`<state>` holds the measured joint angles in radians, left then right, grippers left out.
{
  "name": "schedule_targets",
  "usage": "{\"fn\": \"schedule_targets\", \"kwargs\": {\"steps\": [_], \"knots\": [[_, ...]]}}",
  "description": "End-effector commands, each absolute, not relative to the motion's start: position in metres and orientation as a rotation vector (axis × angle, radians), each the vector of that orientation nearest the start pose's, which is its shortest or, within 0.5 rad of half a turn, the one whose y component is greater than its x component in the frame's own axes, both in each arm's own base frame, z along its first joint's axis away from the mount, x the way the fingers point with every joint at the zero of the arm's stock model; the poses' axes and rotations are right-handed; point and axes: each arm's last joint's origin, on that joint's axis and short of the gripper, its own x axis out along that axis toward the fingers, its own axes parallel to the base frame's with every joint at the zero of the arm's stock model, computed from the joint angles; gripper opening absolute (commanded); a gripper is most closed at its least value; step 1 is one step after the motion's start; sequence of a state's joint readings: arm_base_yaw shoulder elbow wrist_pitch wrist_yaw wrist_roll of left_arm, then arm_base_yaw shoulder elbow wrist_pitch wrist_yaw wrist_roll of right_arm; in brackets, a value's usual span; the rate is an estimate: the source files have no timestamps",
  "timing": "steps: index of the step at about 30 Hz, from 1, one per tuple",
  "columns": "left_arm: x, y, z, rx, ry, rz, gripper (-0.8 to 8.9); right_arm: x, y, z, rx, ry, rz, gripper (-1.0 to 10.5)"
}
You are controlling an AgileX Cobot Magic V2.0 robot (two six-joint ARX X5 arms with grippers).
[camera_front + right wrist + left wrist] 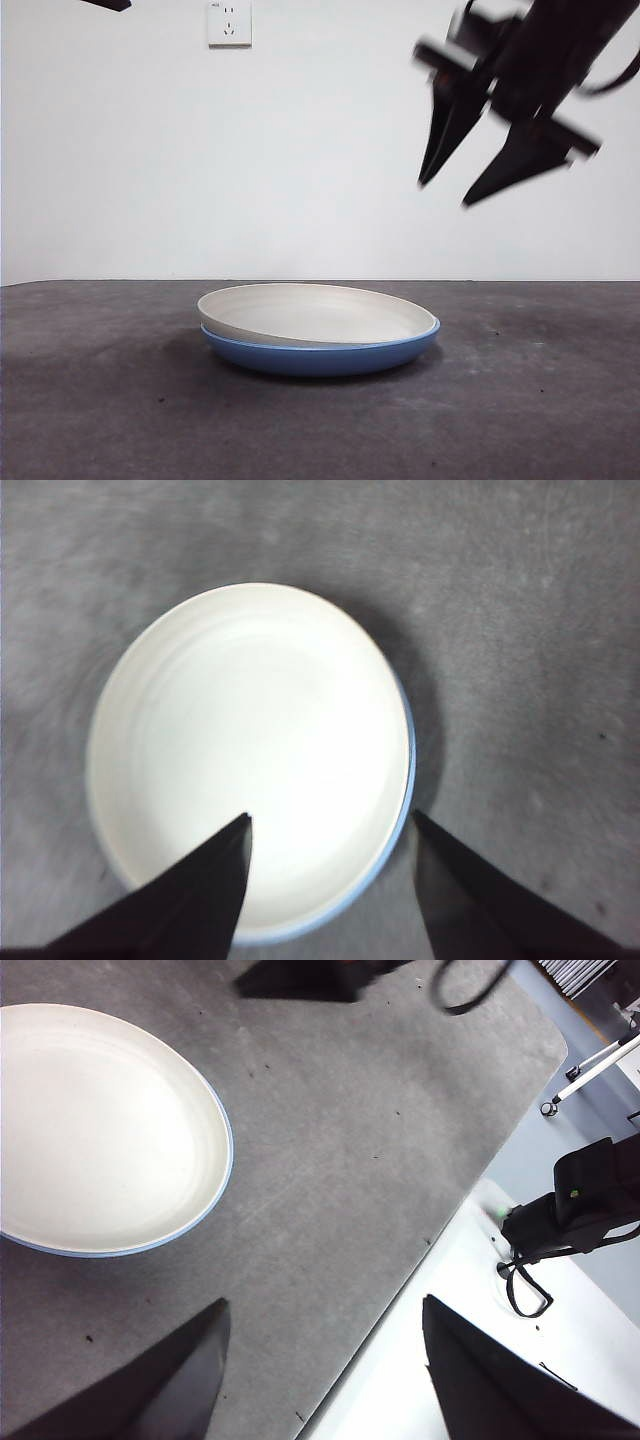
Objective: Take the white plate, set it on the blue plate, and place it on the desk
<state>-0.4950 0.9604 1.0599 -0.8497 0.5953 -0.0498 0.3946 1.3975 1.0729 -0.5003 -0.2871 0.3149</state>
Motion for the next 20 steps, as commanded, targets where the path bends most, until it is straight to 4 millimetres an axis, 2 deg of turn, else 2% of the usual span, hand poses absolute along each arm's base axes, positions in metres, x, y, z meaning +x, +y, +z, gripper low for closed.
{"fn": "schedule_targets", "kwargs": {"steps": [1, 7, 13, 20], "knots": [[0.146, -0.099, 0.344, -0.076, 0.802, -1.031, 3.09, 0.247, 0.116, 0.296, 0.164, 0.883, 0.563, 2.5], [0.146, -0.099, 0.344, -0.076, 0.802, -1.031, 3.09, 0.196, 0.106, 0.324, 0.096, 0.885, 0.666, 2.5], [0.146, -0.099, 0.344, -0.076, 0.802, -1.031, 3.09, 0.155, 0.104, 0.335, 0.058, 0.938, 0.803, 2.5], [0.146, -0.099, 0.344, -0.076, 0.802, -1.031, 3.09, 0.13, 0.106, 0.34, 0.018, 0.945, 0.881, 2.5]]}}
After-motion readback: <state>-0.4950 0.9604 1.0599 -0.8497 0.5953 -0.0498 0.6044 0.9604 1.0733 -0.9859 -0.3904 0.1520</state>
